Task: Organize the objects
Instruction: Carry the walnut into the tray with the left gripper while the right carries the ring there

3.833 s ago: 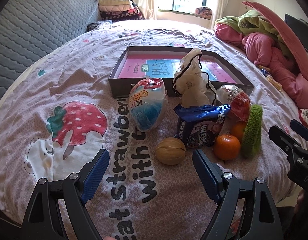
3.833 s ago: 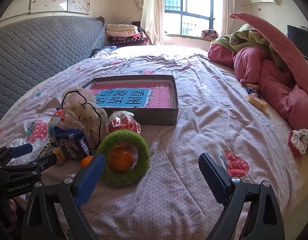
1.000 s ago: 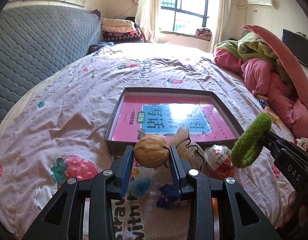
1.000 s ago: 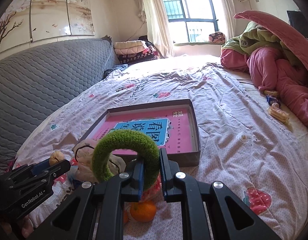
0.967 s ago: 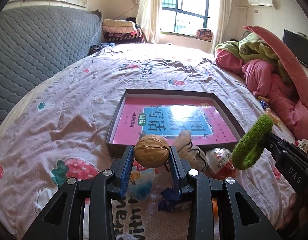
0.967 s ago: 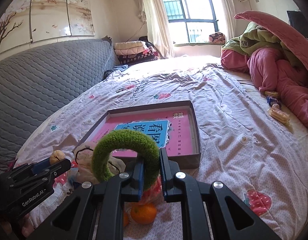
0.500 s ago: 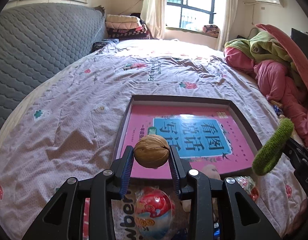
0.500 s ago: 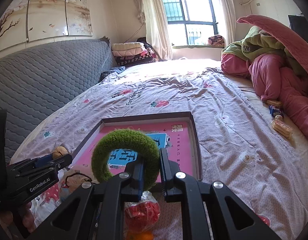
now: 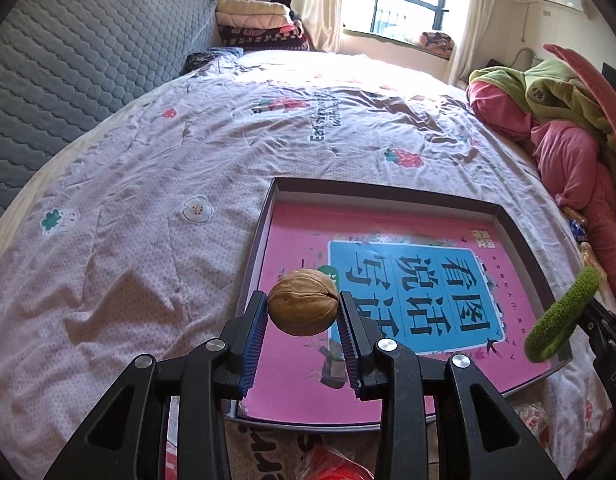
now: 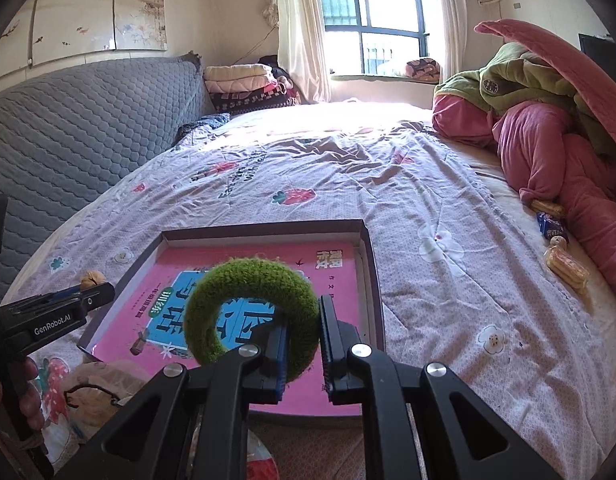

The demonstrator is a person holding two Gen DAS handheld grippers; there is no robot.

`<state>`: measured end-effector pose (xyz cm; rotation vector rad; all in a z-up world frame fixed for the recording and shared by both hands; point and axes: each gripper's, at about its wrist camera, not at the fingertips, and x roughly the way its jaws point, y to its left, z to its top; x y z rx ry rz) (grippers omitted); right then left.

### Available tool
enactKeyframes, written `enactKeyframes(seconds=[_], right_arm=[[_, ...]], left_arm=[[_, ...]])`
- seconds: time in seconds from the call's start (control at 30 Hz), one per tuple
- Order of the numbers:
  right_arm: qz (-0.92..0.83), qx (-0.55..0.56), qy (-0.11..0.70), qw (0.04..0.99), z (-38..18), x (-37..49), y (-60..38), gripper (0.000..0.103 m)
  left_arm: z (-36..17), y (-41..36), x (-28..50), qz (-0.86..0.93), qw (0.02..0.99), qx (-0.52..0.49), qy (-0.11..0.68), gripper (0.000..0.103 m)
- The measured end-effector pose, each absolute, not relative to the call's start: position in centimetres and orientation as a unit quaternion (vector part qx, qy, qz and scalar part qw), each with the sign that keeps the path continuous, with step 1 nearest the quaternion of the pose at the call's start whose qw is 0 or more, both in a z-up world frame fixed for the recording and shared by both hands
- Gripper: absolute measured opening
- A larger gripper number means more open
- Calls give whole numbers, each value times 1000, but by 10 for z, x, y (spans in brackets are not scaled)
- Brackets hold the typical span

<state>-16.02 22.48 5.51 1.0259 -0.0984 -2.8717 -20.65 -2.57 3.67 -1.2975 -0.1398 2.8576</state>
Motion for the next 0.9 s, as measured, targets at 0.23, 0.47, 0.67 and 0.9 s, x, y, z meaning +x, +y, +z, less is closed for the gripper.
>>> enactKeyframes(seconds=[0.23,0.47,0.67,0.9], right_arm=[[-934,356,-23,33,40,-173,223,14],[-929,370,-16,29,32,-178,221,14],[-923,383,-16,26,26,-179,222,14],[-916,399,-20,24,21,-179,227,14]], left_arm=[[20,-25,-213,897,-1,-440,-36,36],[12,-23,-217,889,0,-457,-31,36],[6,-16,-219,884,3,-467,-25,36],[2,-12,-219,878,5,-478,-20,36]])
